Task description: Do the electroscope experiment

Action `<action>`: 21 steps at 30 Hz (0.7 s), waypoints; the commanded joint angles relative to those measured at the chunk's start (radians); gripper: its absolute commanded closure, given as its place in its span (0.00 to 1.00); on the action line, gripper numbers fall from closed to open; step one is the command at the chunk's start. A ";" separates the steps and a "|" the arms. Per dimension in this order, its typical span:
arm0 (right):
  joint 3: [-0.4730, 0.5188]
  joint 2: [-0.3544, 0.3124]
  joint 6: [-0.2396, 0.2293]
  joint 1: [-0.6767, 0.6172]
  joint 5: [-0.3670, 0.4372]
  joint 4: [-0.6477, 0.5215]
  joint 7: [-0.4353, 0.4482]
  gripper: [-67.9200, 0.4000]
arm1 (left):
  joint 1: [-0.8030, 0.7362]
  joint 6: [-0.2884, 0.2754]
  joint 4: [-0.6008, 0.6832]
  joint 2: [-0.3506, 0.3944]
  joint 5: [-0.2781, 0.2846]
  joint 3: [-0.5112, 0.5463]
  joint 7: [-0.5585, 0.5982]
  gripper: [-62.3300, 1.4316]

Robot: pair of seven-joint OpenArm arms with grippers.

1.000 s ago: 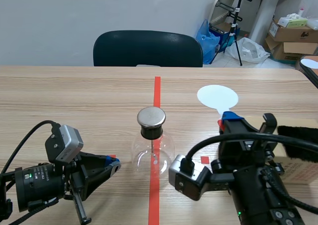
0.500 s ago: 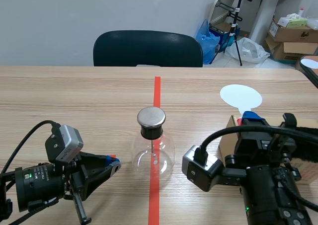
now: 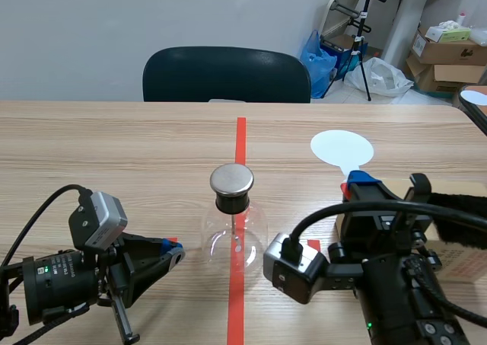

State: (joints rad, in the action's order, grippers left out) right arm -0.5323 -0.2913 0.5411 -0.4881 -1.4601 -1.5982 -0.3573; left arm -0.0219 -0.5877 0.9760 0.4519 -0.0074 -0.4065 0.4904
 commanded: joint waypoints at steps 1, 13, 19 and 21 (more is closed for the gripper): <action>0.001 -0.005 0.010 0.011 -0.001 -0.021 0.026 0.98 | 0.006 -0.002 0.019 -0.002 0.014 0.003 0.014 0.93; 0.001 -0.005 0.010 0.011 -0.001 -0.021 0.317 0.98 | 0.006 -0.002 0.019 -0.002 0.014 0.003 0.014 0.93; 0.001 -0.005 0.010 0.011 -0.001 -0.021 0.436 0.98 | 0.006 -0.002 0.019 -0.002 0.014 0.003 0.014 0.93; 0.001 -0.005 0.010 0.011 -0.001 -0.021 0.465 0.98 | 0.006 -0.002 0.019 -0.002 0.014 0.003 0.014 0.93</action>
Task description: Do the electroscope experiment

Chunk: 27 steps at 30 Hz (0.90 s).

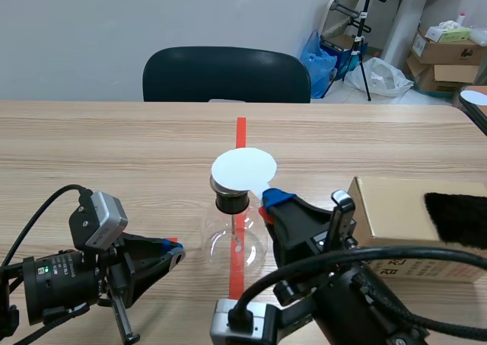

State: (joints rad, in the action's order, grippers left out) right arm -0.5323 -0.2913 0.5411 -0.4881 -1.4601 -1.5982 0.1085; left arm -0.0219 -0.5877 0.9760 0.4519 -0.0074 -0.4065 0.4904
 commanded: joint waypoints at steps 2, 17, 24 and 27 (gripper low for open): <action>0.001 -0.005 0.010 0.011 -0.001 -0.021 0.021 0.98 | 0.006 -0.002 0.019 -0.002 0.014 0.003 0.014 0.93; 0.001 -0.005 0.010 0.011 -0.001 -0.021 0.033 0.98 | 0.006 -0.002 0.019 -0.002 0.014 0.003 0.014 0.93; 0.001 -0.005 0.010 0.011 -0.001 -0.021 0.033 0.98 | 0.006 -0.002 0.019 -0.002 0.014 0.003 0.014 0.93; 0.001 -0.005 0.010 0.011 -0.001 -0.021 0.033 0.98 | 0.006 -0.002 0.019 -0.002 0.014 0.003 0.014 0.93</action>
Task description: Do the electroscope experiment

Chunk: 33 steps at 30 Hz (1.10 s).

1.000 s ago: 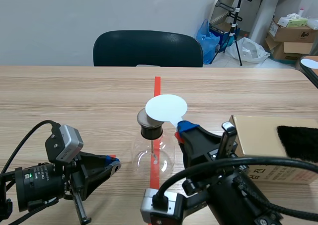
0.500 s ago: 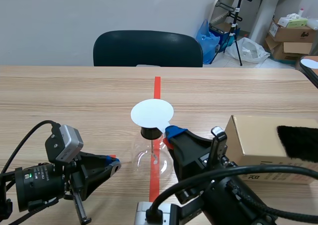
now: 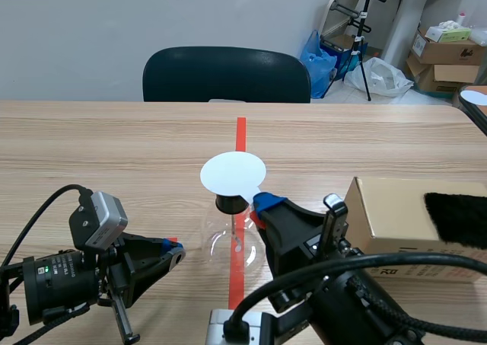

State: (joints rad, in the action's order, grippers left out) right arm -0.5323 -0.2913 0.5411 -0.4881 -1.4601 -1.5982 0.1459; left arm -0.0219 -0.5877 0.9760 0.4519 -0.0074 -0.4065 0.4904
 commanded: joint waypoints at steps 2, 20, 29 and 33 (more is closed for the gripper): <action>0.001 -0.005 0.010 0.011 -0.001 -0.021 -0.005 0.98 | 0.006 -0.002 0.019 -0.002 0.014 0.003 0.014 0.93; 0.001 -0.005 0.010 0.011 -0.001 -0.021 -0.066 0.98 | 0.006 -0.002 0.019 -0.002 0.014 0.003 0.014 0.93; 0.001 -0.005 0.010 0.011 -0.001 -0.021 -0.246 0.98 | 0.006 -0.002 0.019 -0.002 0.014 0.003 0.014 0.93; 0.001 -0.005 0.010 0.011 -0.001 -0.021 -0.338 0.98 | 0.006 -0.002 0.019 -0.002 0.014 0.003 0.014 0.93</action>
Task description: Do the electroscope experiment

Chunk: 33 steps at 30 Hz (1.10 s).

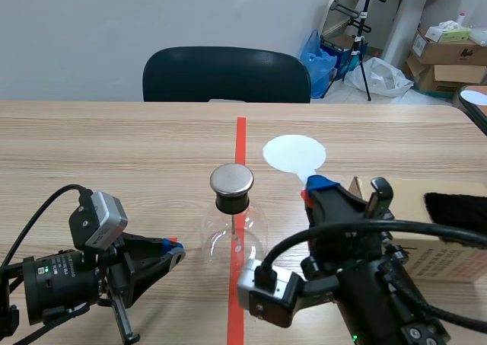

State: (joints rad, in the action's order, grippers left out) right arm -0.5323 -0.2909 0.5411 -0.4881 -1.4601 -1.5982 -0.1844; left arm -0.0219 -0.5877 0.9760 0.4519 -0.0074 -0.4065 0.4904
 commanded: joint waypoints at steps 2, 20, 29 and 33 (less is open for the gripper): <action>0.001 -0.005 0.010 0.011 -0.001 -0.021 -0.051 0.98 | 0.006 -0.002 0.019 -0.002 0.014 0.003 0.014 0.93; 0.001 -0.005 0.010 0.011 -0.001 -0.021 -0.240 0.98 | 0.006 -0.002 0.019 -0.002 0.014 0.003 0.014 0.93; 0.001 -0.005 0.010 0.011 -0.001 -0.021 -0.164 0.98 | 0.006 -0.002 0.019 -0.002 0.014 0.003 0.014 0.93; 0.001 -0.005 0.010 0.011 -0.001 -0.021 -0.085 0.98 | 0.006 -0.002 0.019 -0.002 0.014 0.003 0.014 0.93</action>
State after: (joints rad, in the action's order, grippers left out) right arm -0.5323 -0.2913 0.5411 -0.4881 -1.4601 -1.5982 -0.2768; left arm -0.0219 -0.5877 0.9760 0.4515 -0.0074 -0.4065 0.4904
